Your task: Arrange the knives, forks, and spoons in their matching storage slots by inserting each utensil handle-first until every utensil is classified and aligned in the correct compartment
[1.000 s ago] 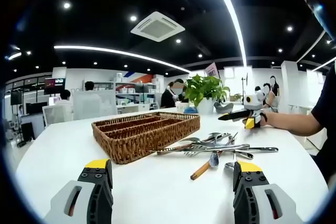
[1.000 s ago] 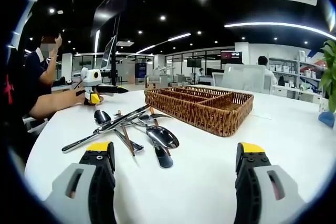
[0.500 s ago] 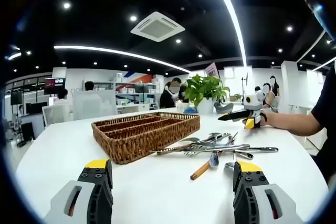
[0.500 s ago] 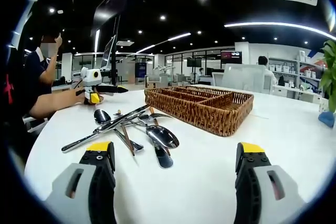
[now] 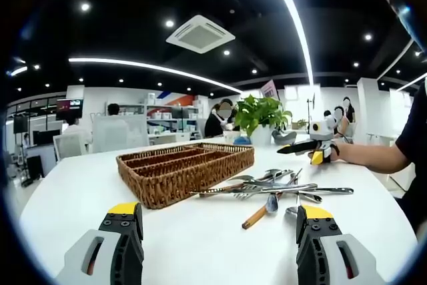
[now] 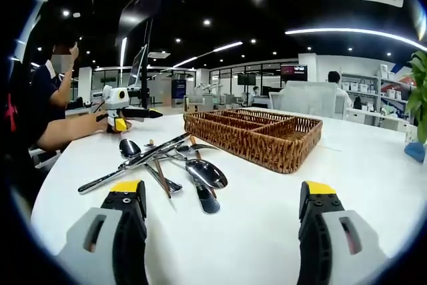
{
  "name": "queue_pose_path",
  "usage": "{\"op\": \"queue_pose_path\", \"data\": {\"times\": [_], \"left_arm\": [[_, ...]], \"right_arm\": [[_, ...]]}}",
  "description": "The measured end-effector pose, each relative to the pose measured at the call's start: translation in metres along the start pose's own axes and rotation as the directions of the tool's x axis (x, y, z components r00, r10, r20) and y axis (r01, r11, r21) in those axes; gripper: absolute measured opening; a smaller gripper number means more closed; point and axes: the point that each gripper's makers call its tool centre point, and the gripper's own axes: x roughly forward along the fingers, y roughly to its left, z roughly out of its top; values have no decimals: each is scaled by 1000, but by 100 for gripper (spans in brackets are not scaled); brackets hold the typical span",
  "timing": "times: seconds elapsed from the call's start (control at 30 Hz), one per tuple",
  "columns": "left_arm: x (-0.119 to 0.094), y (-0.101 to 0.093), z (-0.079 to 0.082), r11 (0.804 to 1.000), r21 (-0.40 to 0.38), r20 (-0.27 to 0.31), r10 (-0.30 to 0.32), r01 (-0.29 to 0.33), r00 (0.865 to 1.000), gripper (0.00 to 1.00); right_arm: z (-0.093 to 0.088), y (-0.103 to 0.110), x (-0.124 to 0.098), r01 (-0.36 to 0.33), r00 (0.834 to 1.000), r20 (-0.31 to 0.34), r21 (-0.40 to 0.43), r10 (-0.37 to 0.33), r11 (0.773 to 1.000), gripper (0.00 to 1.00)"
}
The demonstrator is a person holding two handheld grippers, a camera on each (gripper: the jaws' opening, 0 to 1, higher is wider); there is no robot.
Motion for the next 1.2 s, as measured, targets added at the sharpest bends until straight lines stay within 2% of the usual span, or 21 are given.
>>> {"op": "queue_pose_path", "data": {"times": [0.2, 0.27, 0.33, 0.37, 0.5, 0.6, 0.63, 0.73, 0.83, 1.03, 1.2], "left_arm": [[0, 1, 0, 1000, 0, 0, -1, 1, 1000, 100], [0, 1, 0, 1000, -3, 3, 1, -1, 1000, 100], [-1, 1, 1, 1000, -8, 7, 1, -1, 1000, 100], [-1, 1, 1, 1000, -9, 6, 1, -1, 1000, 100], [0, -2, -1, 1000, 10, -8, -4, 4, 1000, 100], [0, -2, -2, 1000, 12, -8, -4, 4, 1000, 100], [0, -1, -1, 1000, 11, -6, -2, 2, 1000, 100], [1, 1, -4, 999, 32, -18, 15, -14, 1000, 100], [1, 0, -5, 999, 45, -20, 14, -13, 1000, 100], [0, 0, -3, 999, 36, -11, 9, -9, 1000, 100], [0, 0, -4, 999, 40, -14, 7, -7, 1000, 100]], "right_arm": [[0, 0, 0, 4, 1000, -3, 0, -4, 1000, 99], [6, -2, -1, 16, 1000, 15, -5, -16, 1000, 99], [17, -5, -4, 38, 999, 30, 41, -39, 998, 99], [25, -3, -7, 42, 997, 59, 36, -44, 998, 99], [36, 5, -10, 60, 998, 36, -3, -60, 998, 99], [40, 5, -10, 99, 995, -12, -28, -99, 995, 99], [47, 13, -8, 93, 996, -9, -60, -94, 994, 99], [53, 25, -2, 66, 997, -29, -71, -68, 995, 99], [64, 35, 7, 75, 996, -32, -119, -80, 990, 94], [85, 53, 20, 62, 998, -4, -145, -63, 987, 96], [93, 62, 29, 24, 1000, -2, -126, -24, 992, 100]]}}
